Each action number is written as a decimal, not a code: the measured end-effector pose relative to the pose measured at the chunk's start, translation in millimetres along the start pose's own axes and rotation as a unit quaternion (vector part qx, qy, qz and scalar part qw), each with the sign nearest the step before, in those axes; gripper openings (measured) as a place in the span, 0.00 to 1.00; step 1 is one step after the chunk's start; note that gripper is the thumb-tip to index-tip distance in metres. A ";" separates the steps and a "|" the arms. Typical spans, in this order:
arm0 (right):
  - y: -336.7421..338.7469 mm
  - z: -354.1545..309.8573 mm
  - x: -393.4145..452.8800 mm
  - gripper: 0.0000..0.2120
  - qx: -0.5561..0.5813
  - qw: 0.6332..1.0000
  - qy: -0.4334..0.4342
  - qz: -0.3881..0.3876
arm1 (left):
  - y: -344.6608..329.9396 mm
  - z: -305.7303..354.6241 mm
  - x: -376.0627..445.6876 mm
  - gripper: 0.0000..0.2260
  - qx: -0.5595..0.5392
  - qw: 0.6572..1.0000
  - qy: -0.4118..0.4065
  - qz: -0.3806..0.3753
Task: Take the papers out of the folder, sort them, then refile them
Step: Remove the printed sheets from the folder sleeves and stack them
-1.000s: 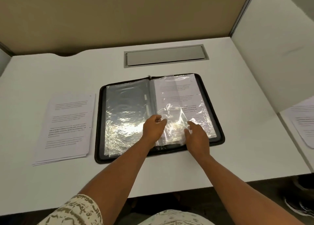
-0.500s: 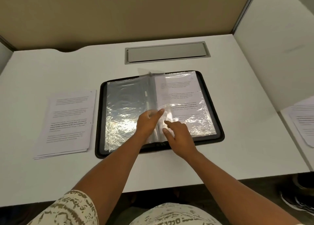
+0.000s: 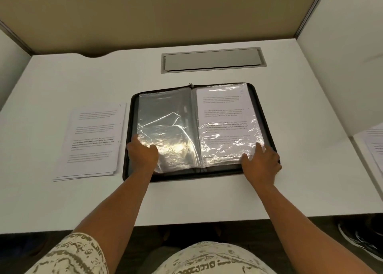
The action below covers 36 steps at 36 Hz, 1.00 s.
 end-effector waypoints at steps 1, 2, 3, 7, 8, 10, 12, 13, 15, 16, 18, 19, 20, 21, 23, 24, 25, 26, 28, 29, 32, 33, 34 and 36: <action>0.0 5.8 -0.8 0.30 -0.014 1.000 -0.009 -0.008 | 6.3 5.2 -2.7 0.30 0.041 0.999 -0.014 0.033; -1.5 11.2 -1.8 0.31 -0.025 0.999 -0.017 -0.018 | 9.6 11.8 -7.4 0.32 0.080 0.995 -0.033 0.058; -3.2 15.5 -3.0 0.33 -0.036 0.999 -0.023 -0.029 | 9.1 18.8 -12.9 0.33 0.115 0.989 -0.061 0.076; -6.3 22.9 -4.8 0.34 -0.068 0.996 -0.025 -0.054 | -23.8 54.1 -47.2 0.29 0.185 0.945 -0.260 0.065; -7.2 23.0 -4.4 0.32 -0.070 0.996 -0.021 -0.057 | -35.8 62.4 -58.3 0.26 0.178 0.933 -0.310 0.045; -7.5 21.2 -2.9 0.28 -0.071 0.996 -0.008 -0.055 | -57.4 75.8 -82.2 0.19 0.137 0.916 -0.377 -0.017; -6.4 19.0 -0.8 0.25 -0.058 0.997 0.009 -0.043 | -78.6 84.3 -103.0 0.14 0.104 0.910 -0.390 -0.096; -6.0 17.9 0.2 0.23 -0.050 0.998 0.017 -0.038 | -89.3 87.3 -113.3 0.12 0.106 0.902 -0.399 -0.128; -4.0 16.6 2.2 0.20 -0.046 0.998 0.026 -0.031 | -112.0 89.7 -132.2 0.11 0.138 0.877 -0.425 -0.177; -3.7 16.1 3.0 0.19 -0.049 0.998 0.029 -0.031 | -122.5 89.2 -140.5 0.10 0.160 0.863 -0.436 -0.198; -2.2 14.8 4.5 0.18 -0.058 0.997 0.033 -0.033 | -140.8 86.7 -152.2 0.10 0.205 0.839 -0.449 -0.230; -1.5 13.9 4.8 0.18 -0.064 0.997 0.036 -0.033 | -148.1 85.5 -156.5 0.10 0.224 0.830 -0.453 -0.238; -1.3 12.6 5.1 0.18 -0.069 0.996 0.041 -0.032 | -153.9 84.5 -159.7 0.10 0.240 0.823 -0.455 -0.241; -1.7 10.9 5.4 0.17 -0.074 0.996 0.049 -0.031 | -158.5 83.8 -162.2 0.11 0.252 0.819 -0.455 -0.242; -1.8 6.0 6.6 0.13 -0.071 0.995 0.070 -0.025 | -166.5 82.2 -165.5 0.14 0.279 0.809 -0.461 -0.236; -2.5 4.7 7.7 0.12 -0.063 0.995 0.076 -0.023 | -169.0 82.0 -166.9 0.16 0.294 0.802 -0.469 -0.225; -3.3 4.2 8.5 0.12 -0.050 0.995 0.080 -0.021 | -170.5 82.0 -167.8 0.18 0.303 0.796 -0.478 -0.214; -4.4 4.8 9.1 0.12 -0.032 0.996 0.079 -0.020 | -171.0 82.4 -168.6 0.20 0.308 0.793 -0.484 -0.205; 1.3 5.6 9.9 0.12 0.014 0.997 0.076 -0.003 | -170.3 84.2 -170.5 0.23 0.311 0.787 -0.497 -0.194; 4.6 6.6 10.5 0.12 0.035 0.997 0.075 0.008 | -170.0 85.3 -171.9 0.23 0.309 0.782 -0.508 -0.187; 16.1 7.0 14.8 0.12 0.117 0.989 0.078 0.037 | -167.5 89.7 -176.9 0.14 0.289 0.775 -0.532 -0.182; 21.3 5.7 16.1 0.11 0.156 0.984 0.079 0.047 | -166.9 90.3 -177.2 0.12 0.285 0.777 -0.530 -0.185; 25.8 5.7 17.0 0.11 0.197 0.976 0.072 0.056 | -166.3 90.6 -176.9 0.11 0.281 0.783 -0.522 -0.189; 34.1 8.3 15.0 0.10 0.272 0.958 0.050 0.070 | -163.4 91.7 -174.6 0.11 0.263 0.802 -0.501 -0.193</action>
Point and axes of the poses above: each hand's wrist, its own x-axis towards the middle knuckle, its own y-axis out of the back of the hand, z = x × y, the point moved 10 cm from there along x, towards the middle knuckle, and after that the axes turned 12 degrees about y, right-handed, at the moved point
